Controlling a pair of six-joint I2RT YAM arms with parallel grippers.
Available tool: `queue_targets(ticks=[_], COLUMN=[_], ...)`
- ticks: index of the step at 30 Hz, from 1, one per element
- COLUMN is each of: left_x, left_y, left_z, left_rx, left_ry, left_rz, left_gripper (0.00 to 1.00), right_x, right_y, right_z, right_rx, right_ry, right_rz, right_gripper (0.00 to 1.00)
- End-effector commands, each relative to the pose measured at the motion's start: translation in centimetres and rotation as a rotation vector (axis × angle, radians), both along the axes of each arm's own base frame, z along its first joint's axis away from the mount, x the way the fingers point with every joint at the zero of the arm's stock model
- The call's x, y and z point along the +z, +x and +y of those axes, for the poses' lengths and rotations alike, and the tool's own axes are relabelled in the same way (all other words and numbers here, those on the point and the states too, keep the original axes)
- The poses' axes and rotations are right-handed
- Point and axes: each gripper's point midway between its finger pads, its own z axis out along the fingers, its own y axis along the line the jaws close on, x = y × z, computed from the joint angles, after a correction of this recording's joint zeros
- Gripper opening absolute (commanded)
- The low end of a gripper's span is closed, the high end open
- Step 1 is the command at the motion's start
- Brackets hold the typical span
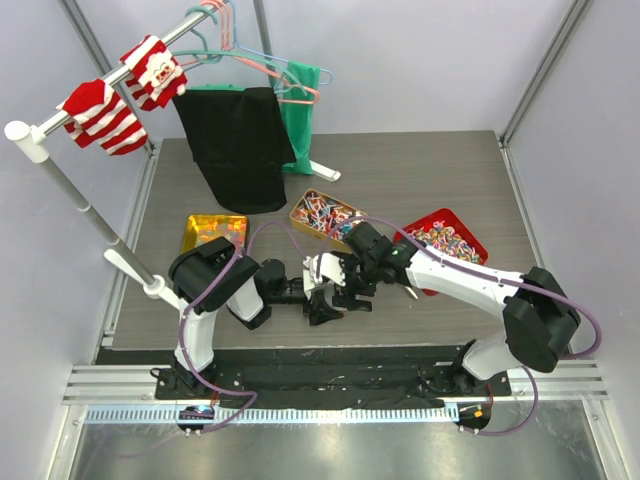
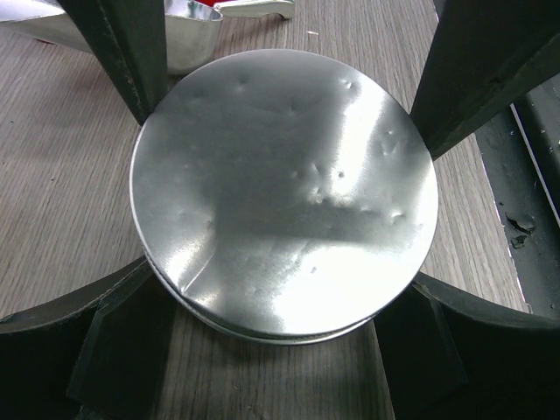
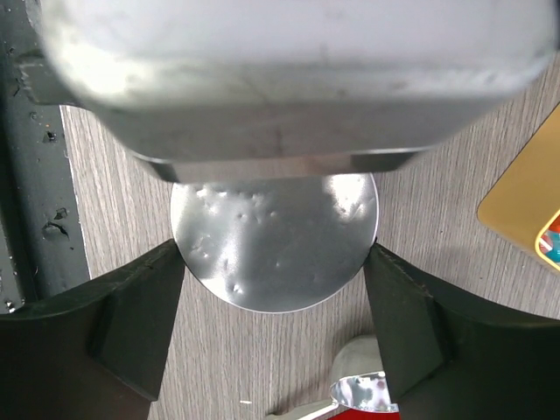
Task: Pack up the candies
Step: Close the bottle lid on the packing bottle.
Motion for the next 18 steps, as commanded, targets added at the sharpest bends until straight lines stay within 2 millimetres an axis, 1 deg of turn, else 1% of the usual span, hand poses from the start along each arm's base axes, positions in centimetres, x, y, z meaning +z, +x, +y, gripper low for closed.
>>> queue_targets(ticks=[1,6,13,16,18], left_x=[2.9,2.9,2.9,2.9,2.9], left_y=[1.5,1.4,1.4,1.3,1.3], left_z=[-0.9,-0.9,-0.9,-0.9,-0.9], left_rx=[0.021,0.018,0.019,0.017,0.017], left_ry=[-0.106,-0.105,-0.104,-0.103,-0.103], left_rz=[-0.162,-0.164,-0.167,-0.166,-0.167], left_gripper=[0.87,0.87,0.87,0.87,0.87], right_x=[1.1,0.7,1.7,1.5,0.9], right_y=[-0.1,0.1,0.5,0.4,0.2], right_z=[0.4,-0.1,-0.8,-1.0,-1.2], right_rx=[0.012,-0.003,-0.026,-0.023,-0.021], right_ry=[0.049,0.052,0.082,0.077,0.062], right_rz=[0.001,0.023,0.017,0.024,0.038], right_gripper=[0.78,0.70,0.70,0.70,0.70])
